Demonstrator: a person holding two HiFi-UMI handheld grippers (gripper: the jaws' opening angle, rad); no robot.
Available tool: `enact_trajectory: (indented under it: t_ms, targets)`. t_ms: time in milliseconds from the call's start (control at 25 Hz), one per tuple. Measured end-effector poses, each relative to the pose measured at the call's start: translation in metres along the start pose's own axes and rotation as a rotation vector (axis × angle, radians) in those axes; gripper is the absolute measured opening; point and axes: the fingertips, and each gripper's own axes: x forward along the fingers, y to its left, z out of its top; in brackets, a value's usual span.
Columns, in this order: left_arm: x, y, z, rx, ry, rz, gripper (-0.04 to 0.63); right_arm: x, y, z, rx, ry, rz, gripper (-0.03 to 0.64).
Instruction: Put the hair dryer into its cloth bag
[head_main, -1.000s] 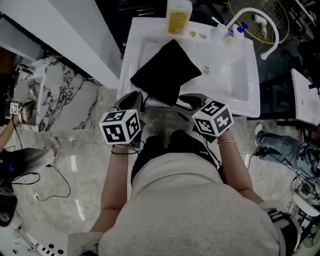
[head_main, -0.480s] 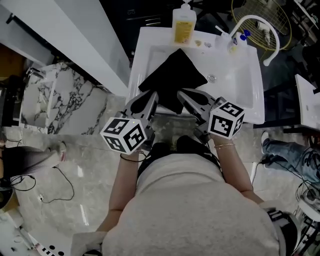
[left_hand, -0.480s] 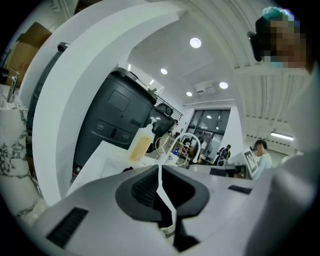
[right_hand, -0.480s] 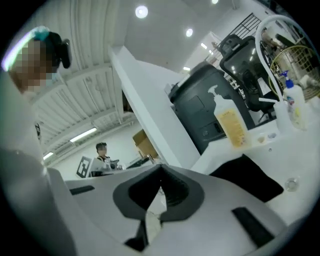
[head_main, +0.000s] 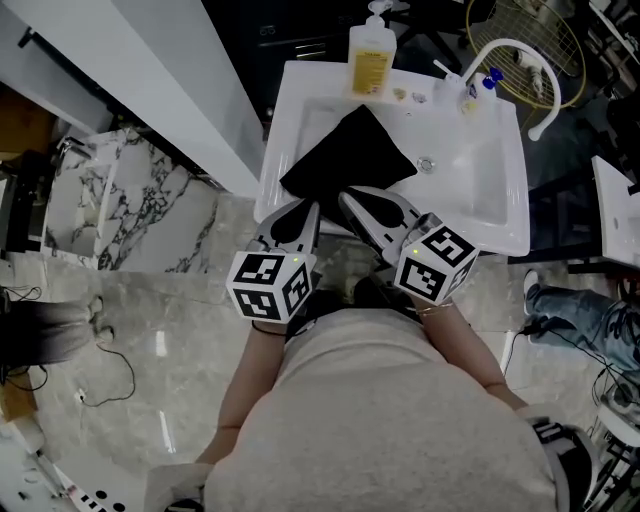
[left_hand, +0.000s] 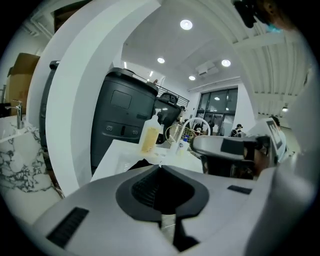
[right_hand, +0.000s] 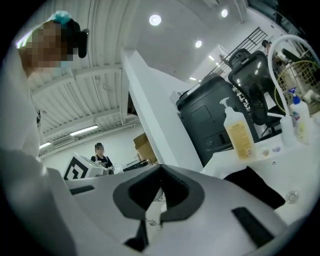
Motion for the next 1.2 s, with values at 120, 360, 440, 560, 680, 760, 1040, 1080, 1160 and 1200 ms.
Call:
enact_trajectory:
  t_ms: [120, 360, 440, 560, 680, 760, 1040, 1080, 1160, 1200]
  targets:
    - [0.003, 0.002, -0.007, 0.018, 0.029, 0.03, 0.017, 0.003, -0.003, -0.01, -0.037, 0.037, -0.036, -0.002]
    - [0.006, 0.004, -0.017, 0.019, 0.07, 0.046, 0.015, 0.006, -0.004, -0.03, -0.075, 0.123, -0.053, -0.002]
    - [0.007, 0.002, -0.021, 0.021, 0.082, 0.036, 0.015, 0.007, -0.003, -0.034, -0.079, 0.145, -0.044, -0.002]
    - [0.007, -0.002, -0.025, 0.03, 0.092, 0.028, 0.015, 0.005, -0.004, -0.038, -0.074, 0.159, -0.042, -0.002]
    - [0.007, -0.004, -0.026, 0.034, 0.096, 0.026, 0.015, 0.002, -0.008, -0.041, -0.04, 0.146, -0.045, -0.002]
    - [0.007, -0.004, -0.026, 0.036, 0.096, 0.028, 0.015, -0.001, -0.013, -0.043, -0.035, 0.146, -0.059, -0.002]
    - [0.004, -0.003, -0.031, 0.017, 0.105, 0.028, 0.015, -0.005, -0.022, -0.049, -0.019, 0.176, -0.102, -0.002]
    - [0.003, -0.002, -0.031, 0.015, 0.107, 0.027, 0.015, -0.005, -0.023, -0.05, -0.022, 0.181, -0.105, -0.002]
    - [0.003, -0.002, -0.033, 0.013, 0.112, 0.028, 0.015, -0.005, -0.022, -0.052, -0.029, 0.189, -0.104, -0.002]
    - [0.002, -0.001, -0.034, 0.012, 0.115, 0.029, 0.015, -0.005, -0.021, -0.053, -0.032, 0.189, -0.102, -0.002]
